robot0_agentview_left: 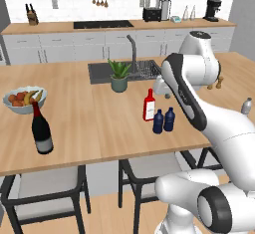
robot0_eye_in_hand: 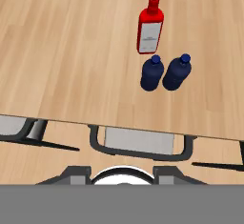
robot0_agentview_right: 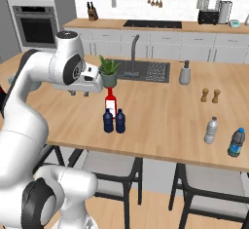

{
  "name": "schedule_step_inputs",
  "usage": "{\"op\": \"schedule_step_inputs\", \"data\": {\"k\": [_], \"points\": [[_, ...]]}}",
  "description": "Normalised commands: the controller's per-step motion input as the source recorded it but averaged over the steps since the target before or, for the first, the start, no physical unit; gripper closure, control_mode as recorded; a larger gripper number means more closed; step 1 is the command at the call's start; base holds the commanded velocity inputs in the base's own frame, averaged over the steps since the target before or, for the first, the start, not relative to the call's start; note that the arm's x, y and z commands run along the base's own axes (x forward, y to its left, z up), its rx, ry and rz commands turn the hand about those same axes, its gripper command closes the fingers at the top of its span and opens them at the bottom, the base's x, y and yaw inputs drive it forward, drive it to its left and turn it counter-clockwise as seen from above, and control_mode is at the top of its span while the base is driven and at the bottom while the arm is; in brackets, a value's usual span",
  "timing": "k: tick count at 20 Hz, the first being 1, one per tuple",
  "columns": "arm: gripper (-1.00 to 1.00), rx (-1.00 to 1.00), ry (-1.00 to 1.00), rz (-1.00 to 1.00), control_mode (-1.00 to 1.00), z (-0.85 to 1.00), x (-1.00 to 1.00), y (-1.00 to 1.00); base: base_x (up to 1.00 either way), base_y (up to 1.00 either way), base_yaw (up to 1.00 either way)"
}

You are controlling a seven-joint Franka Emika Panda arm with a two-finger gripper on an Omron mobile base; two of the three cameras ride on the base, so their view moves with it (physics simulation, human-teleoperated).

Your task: Move the plastic bottles in the middle to the plastics group, and the glass bottles in the middle to the glass group.

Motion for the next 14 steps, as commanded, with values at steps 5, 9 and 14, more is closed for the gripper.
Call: {"op": "schedule_step_inputs", "data": {"k": [5, 9, 14], "points": [[-1.00, 0.00, 0.00, -0.02, -1.00, 0.00, 0.00, 0.00, 0.00, 0.00, 0.00], [-1.00, -0.02, 0.01, -0.04, -1.00, -0.06, 0.00, 0.00, 0.00, 0.00, 0.00], [-1.00, -0.02, 0.00, 0.00, -1.00, -0.23, 0.17, -0.41, 0.00, 0.00, 0.00]]}}
